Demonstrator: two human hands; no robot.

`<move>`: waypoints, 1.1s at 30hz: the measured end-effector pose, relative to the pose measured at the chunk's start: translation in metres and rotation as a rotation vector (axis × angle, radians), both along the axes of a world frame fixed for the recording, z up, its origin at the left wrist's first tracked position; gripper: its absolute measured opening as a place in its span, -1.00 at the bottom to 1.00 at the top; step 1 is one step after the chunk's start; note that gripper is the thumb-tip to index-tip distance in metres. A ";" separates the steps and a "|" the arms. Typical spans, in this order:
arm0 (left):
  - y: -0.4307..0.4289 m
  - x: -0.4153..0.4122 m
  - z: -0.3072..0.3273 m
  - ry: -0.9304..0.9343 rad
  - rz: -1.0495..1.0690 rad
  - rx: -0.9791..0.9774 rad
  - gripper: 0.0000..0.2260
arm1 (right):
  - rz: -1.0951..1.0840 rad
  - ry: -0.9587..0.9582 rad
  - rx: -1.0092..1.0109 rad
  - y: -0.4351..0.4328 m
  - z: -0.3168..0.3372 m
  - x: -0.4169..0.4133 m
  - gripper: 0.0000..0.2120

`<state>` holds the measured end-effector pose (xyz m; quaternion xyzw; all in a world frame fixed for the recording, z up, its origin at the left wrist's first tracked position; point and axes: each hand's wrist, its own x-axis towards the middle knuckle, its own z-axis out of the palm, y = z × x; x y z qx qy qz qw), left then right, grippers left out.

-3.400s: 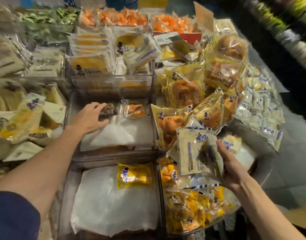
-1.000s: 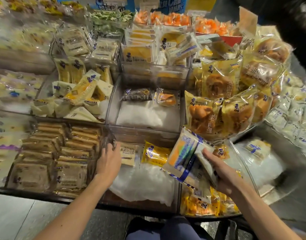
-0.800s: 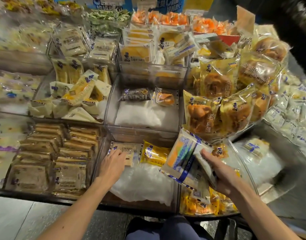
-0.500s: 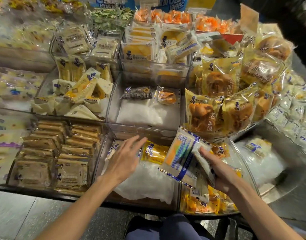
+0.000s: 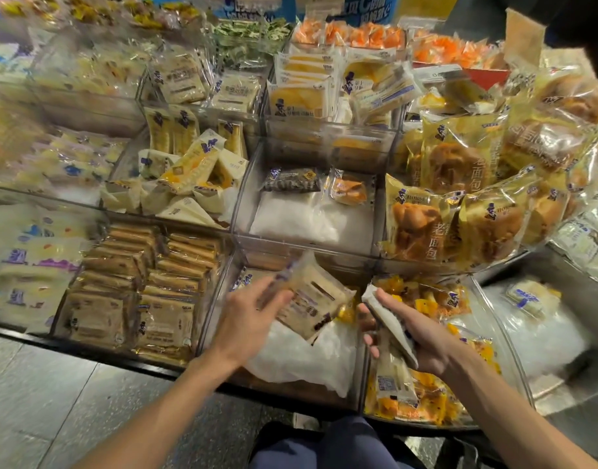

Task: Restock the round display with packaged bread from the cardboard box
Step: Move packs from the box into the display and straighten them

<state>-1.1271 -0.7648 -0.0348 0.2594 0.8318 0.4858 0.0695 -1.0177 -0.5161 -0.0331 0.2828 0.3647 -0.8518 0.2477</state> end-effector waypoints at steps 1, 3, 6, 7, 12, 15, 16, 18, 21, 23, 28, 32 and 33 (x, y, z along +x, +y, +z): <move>-0.004 -0.008 0.001 -0.175 0.080 0.036 -0.84 | -0.030 -0.019 -0.002 0.001 -0.003 -0.001 -0.44; -0.012 -0.030 -0.009 -0.292 0.216 0.026 -0.87 | -0.092 -0.044 0.003 0.002 -0.005 -0.003 -0.48; -0.018 -0.057 -0.027 -0.348 0.359 -0.036 -0.81 | -0.144 -0.066 0.015 0.002 -0.006 -0.007 -0.57; -0.018 -0.063 -0.034 -0.367 0.390 -0.051 -0.80 | -0.154 -0.065 0.016 0.002 -0.005 -0.008 -0.59; -0.014 -0.074 -0.068 -0.357 0.522 -0.273 -0.88 | -0.233 -0.050 -0.039 -0.002 -0.002 -0.009 -0.57; -0.010 -0.068 -0.083 0.040 0.430 -0.578 -0.70 | -0.289 0.020 -0.134 -0.004 -0.001 -0.010 -0.44; -0.010 -0.067 -0.089 0.192 0.361 -0.695 -0.69 | -0.306 0.043 -0.165 -0.004 0.000 -0.010 -0.41; -0.008 -0.064 -0.093 0.373 0.275 -0.931 -0.76 | -0.343 0.053 -0.183 -0.006 0.003 -0.011 -0.45; -0.007 -0.062 -0.101 0.463 0.233 -1.166 -0.83 | -0.390 0.027 -0.158 -0.008 0.007 -0.010 -0.48; -0.007 -0.059 -0.102 0.465 0.203 -1.222 -0.82 | -0.403 0.028 -0.153 -0.008 0.007 -0.009 -0.46; 0.009 -0.056 -0.080 0.335 0.192 -0.899 -0.82 | -0.420 0.024 -0.080 -0.007 0.003 -0.007 -0.47; 0.057 0.000 -0.017 -0.328 -0.129 -0.152 -0.69 | -0.496 -0.019 0.048 -0.007 -0.006 -0.009 -0.46; 0.067 0.016 -0.005 -0.426 -0.241 -0.125 -0.59 | -0.505 -0.020 0.076 -0.008 -0.006 -0.009 -0.46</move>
